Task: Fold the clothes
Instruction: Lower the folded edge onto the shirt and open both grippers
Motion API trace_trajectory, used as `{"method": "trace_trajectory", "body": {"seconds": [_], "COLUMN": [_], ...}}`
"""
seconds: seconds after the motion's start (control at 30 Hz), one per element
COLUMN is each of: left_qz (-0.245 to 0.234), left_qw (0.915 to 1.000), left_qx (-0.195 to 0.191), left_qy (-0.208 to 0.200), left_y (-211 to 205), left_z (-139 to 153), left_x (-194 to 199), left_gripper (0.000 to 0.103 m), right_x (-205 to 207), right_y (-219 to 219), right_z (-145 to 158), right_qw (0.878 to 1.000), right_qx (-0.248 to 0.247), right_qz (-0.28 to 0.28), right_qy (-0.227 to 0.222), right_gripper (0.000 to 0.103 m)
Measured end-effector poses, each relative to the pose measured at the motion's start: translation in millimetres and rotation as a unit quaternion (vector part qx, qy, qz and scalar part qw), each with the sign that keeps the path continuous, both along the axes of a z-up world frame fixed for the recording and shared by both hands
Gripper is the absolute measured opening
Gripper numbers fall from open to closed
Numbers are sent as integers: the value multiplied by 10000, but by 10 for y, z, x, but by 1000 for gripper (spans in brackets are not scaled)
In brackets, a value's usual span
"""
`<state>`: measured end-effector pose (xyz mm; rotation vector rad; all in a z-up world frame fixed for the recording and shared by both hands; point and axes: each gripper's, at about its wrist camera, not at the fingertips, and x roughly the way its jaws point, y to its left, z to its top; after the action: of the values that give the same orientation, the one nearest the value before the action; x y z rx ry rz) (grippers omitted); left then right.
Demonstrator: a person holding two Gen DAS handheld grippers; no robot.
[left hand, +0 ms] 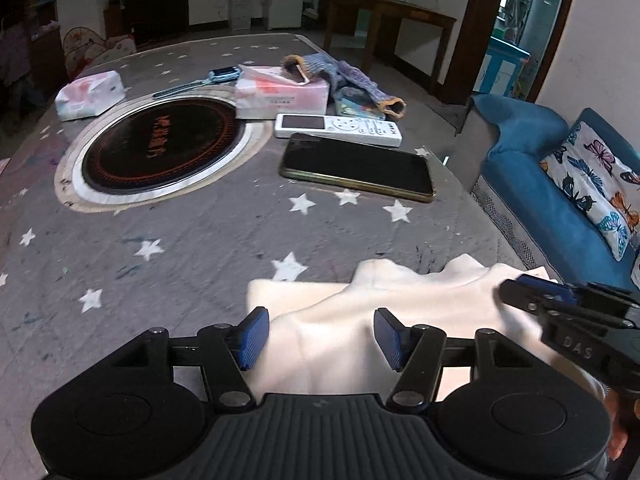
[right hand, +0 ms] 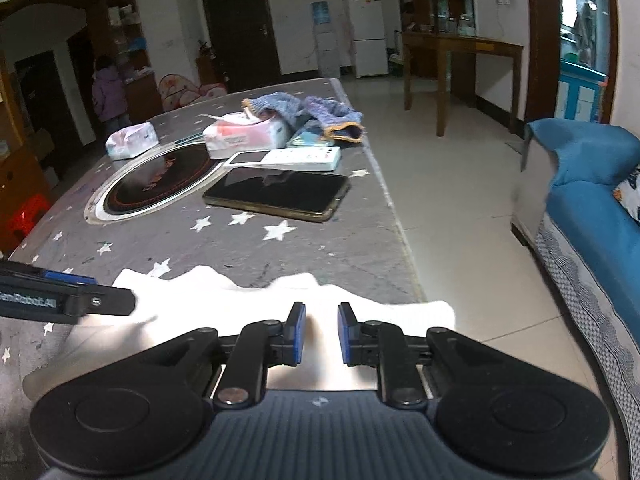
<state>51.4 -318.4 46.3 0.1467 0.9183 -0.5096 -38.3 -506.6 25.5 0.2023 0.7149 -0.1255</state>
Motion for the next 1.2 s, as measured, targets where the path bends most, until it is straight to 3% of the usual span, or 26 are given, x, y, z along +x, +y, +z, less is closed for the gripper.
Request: {"method": "trace_trajectory", "body": {"seconds": [0.67, 1.2], "left_qz": [-22, -44], "left_qw": [9999, 9998], "left_qx": [95, 4], "left_qy": [94, -174], "left_y": [-216, 70], "left_z": [-218, -20], "left_x": [244, -171], "left_gripper": [64, 65], "right_x": [306, -149], "right_y": [284, 444], "right_z": [-120, -12], "right_qw": [9983, 9970], "right_qx": [-375, -347], "right_qz": [450, 664], "right_qy": [25, 168], "right_gripper": [27, 28]}}
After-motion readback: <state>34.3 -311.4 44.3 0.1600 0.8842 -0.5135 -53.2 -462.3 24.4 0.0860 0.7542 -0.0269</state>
